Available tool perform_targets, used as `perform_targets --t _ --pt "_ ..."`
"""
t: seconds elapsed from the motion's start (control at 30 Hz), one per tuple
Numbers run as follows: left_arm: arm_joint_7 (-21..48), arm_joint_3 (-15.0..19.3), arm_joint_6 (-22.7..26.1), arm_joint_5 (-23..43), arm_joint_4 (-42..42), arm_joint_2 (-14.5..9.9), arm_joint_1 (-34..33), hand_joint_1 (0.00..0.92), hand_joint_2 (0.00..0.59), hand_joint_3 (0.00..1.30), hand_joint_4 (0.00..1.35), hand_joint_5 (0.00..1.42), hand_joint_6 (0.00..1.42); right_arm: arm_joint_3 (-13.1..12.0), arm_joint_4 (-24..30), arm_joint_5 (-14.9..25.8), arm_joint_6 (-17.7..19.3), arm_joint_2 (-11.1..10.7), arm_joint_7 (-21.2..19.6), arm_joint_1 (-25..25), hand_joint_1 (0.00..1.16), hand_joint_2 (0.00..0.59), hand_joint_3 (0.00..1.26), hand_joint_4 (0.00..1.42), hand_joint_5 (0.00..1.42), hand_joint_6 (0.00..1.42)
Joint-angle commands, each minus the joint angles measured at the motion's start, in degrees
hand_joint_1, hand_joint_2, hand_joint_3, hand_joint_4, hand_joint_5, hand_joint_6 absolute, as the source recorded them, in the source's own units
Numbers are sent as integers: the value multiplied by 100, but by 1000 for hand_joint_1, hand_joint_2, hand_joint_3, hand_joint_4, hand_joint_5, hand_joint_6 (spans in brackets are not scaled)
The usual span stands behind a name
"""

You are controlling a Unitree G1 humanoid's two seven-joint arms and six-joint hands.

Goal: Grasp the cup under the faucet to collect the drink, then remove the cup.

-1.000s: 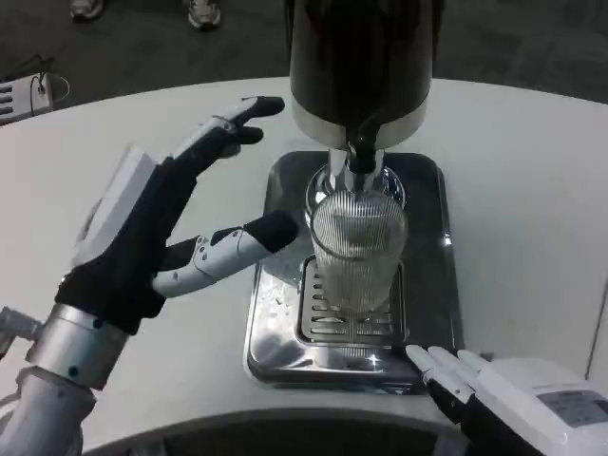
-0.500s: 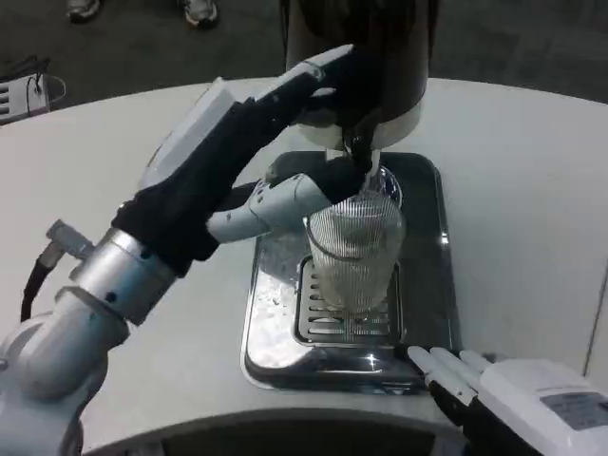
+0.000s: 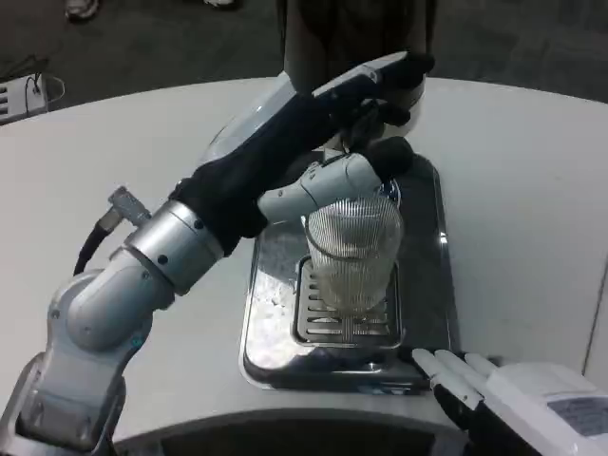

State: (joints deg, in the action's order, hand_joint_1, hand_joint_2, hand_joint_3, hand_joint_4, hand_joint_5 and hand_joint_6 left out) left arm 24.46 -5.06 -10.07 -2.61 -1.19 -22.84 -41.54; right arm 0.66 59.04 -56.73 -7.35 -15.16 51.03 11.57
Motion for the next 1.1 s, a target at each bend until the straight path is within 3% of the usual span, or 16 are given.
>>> perform_targets --t 0.03,0.53,0.8,0.93,1.1 --pt "271 -168 60 -104 -249 -44 -184 3 47 150 118 232 270 -35 96 56 60 38 -89 79 524 460 0 0 0 0" --pt "523 -735 -530 -952 -593 -322 -423 0 40 138 110 207 241 -170 95 168 3 -21 -140 29 524 460 0 0 0 0" --pt "544 -825 -820 -1165 -708 -438 -415 0 36 131 101 201 239 -252 39 299 -103 4 -284 -43 524 460 0 0 0 0" --pt "550 -813 -873 -1136 -729 -480 -411 0 32 129 100 201 237 -412 -65 645 -316 141 -544 -73 525 442 0 0 0 0" --pt "559 -794 -919 -1098 -746 -503 -397 0 31 128 99 194 230 -833 -413 1586 -682 478 -1199 -142 590 322 0 0 29 19"
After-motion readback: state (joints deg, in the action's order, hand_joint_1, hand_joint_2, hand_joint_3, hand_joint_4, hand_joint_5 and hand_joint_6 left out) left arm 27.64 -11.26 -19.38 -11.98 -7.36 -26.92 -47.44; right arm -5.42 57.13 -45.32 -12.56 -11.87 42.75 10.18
